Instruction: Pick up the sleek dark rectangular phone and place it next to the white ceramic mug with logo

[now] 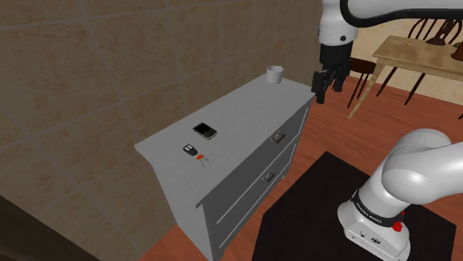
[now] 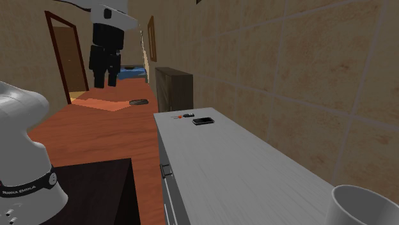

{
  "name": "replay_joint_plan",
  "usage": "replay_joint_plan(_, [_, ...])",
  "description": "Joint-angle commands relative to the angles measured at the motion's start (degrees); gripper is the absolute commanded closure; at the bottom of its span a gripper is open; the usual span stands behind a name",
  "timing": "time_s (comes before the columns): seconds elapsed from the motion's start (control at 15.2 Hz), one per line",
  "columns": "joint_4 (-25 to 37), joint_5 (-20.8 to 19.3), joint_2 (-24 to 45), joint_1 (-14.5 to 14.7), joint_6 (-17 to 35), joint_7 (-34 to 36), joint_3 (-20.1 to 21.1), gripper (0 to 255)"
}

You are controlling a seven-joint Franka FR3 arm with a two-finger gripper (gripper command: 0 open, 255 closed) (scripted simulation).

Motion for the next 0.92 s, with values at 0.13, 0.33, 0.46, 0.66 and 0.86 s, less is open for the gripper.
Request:
replay_joint_plan(0.13, [0.11, 0.73, 3.25, 0.59, 3.59, 0.03, 0.41, 0])
replay_joint_plan(0.33, [0.82, 1.73, 8.42, 1.44, 8.73, -0.02, 1.08, 0])
replay_joint_plan(0.46, [1.66, 2.34, 12.03, 1.98, 11.97, -0.1, 1.56, 0])
replay_joint_plan(0.66, [3.44, 3.13, 17.62, 2.78, 16.48, -0.26, 2.3, 0])
replay_joint_plan(0.86, [5.85, 3.77, 23.35, 3.53, 20.53, -0.44, 3.08, 0])
